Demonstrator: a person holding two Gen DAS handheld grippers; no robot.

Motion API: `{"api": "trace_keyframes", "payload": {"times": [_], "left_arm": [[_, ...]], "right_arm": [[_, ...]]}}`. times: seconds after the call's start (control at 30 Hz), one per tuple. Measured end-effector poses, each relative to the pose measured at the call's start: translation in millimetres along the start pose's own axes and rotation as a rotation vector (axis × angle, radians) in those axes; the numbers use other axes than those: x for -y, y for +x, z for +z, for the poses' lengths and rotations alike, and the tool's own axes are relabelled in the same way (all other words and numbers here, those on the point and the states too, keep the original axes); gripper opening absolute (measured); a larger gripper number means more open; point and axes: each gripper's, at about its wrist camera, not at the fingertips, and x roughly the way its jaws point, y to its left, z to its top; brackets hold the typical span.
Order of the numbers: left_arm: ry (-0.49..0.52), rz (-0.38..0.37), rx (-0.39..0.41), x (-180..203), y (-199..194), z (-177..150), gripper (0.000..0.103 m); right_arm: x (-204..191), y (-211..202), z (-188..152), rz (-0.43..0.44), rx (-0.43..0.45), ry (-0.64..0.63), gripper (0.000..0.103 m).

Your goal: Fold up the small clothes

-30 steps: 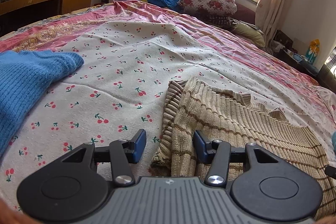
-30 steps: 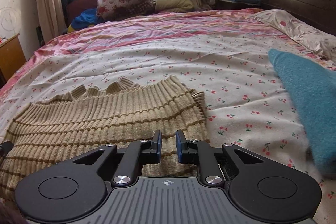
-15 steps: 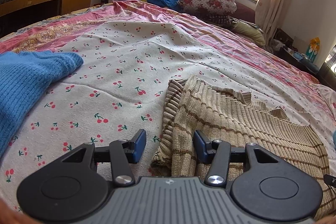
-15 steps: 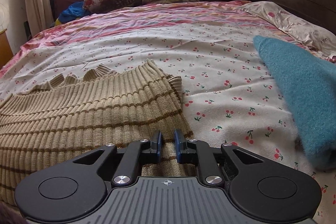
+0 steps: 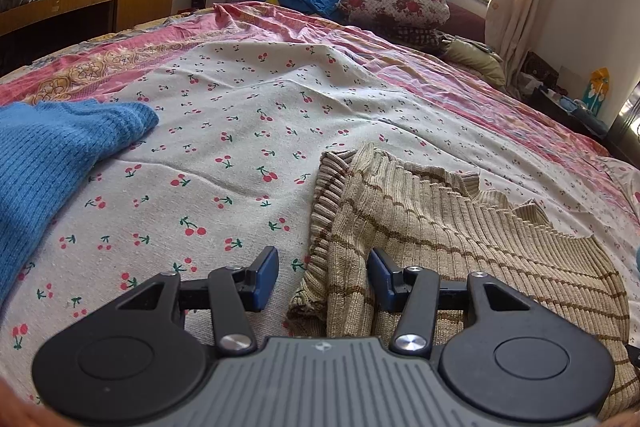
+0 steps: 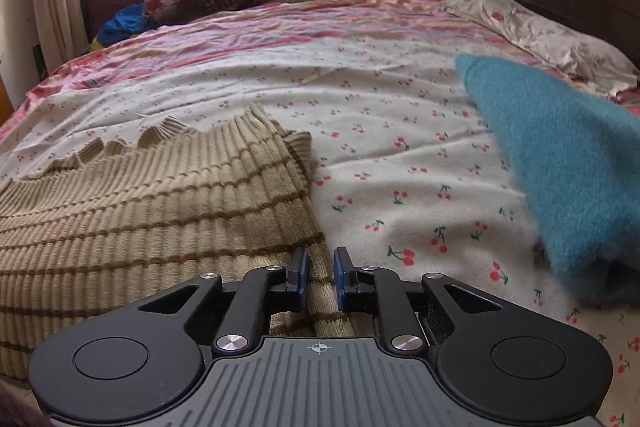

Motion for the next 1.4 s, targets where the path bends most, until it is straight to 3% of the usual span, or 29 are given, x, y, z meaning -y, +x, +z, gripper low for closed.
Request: {"api": "trace_keyframes", "payload": {"times": [0.47, 0.73, 0.9, 1.07, 1.23, 1.4], "left_arm": [[0.044, 0.046, 0.010, 10.0, -8.7, -2.6, 0.055], [0.039, 0.085, -0.001, 4.7, -29.7, -15.8, 0.055], [0.063, 0.123, -0.038, 1.7, -34.5, -32.2, 0.056], [0.013, 0.144, -0.023, -9.4, -41.4, -31.8, 0.058], [-0.018, 0.128, -0.012, -13.2, -44.9, -33.0, 0.058], [-0.046, 0.085, -0.031, -19.4, -42.1, -31.3, 0.057]], "right_arm": [[9.8, -0.3, 4.4, 0.016, -0.014, -0.030, 0.022], [2.9, -26.9, 7.1, 0.047, 0.053, -0.089, 0.023], [1.2, -12.9, -0.2, 0.062, -0.036, -0.109, 0.026], [-2.8, -31.2, 10.3, 0.091, 0.021, -0.124, 0.026], [-33.6, -45.9, 24.2, 0.190, 0.041, -0.170, 0.026], [-108.1, -41.4, 31.6, 0.330, -0.010, -0.253, 0.027]]}}
